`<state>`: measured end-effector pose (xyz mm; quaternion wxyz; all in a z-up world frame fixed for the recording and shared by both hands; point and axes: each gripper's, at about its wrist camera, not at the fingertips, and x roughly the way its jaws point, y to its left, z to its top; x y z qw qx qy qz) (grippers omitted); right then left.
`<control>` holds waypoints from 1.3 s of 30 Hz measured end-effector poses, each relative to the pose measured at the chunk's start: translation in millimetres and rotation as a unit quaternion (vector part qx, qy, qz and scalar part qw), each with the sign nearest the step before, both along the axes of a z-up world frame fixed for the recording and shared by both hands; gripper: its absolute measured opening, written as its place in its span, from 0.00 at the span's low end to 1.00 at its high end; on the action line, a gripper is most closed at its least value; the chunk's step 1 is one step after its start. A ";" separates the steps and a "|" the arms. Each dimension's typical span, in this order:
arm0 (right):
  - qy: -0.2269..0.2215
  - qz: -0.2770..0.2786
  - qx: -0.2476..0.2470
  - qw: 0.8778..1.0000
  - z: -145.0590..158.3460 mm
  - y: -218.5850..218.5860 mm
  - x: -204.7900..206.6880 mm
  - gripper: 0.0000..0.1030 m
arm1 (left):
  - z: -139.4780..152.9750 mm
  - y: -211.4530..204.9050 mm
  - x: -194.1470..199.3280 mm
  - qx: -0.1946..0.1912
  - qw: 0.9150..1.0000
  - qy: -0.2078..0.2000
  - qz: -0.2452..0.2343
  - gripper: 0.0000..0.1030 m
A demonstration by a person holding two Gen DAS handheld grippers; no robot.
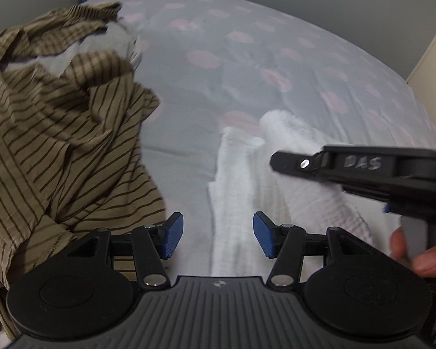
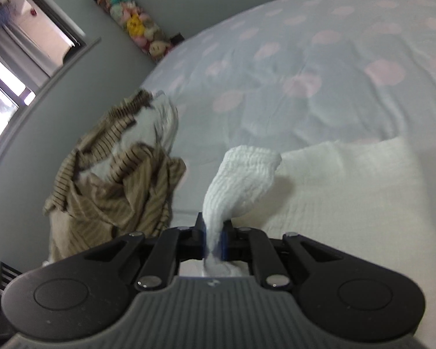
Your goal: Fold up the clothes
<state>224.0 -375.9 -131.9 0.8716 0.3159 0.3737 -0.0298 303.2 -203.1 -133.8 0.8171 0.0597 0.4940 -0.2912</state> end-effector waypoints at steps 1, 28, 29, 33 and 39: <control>0.011 0.003 0.002 1.000 -7.8 2.1 6.0 0.10 | -2.6 2.5 2.8 0.001 1.000 0.003 0.003 0.50; -0.044 0.021 -0.053 0.997 43.0 -20.4 -116.5 0.43 | 43.2 16.0 -70.9 -0.060 0.997 0.040 0.026 0.54; -0.042 0.019 -0.053 0.998 42.7 -23.4 -131.5 0.43 | 43.9 13.5 -76.5 -0.061 0.997 0.042 0.023 0.54; -0.021 0.019 -0.047 0.999 31.4 -27.9 -182.3 0.46 | 41.9 2.8 -96.7 -0.055 0.997 0.051 0.013 0.54; 0.012 0.025 -0.007 1.000 0.4 -23.9 -212.2 0.46 | 38.8 1.4 -115.8 -0.048 0.997 0.058 0.015 0.54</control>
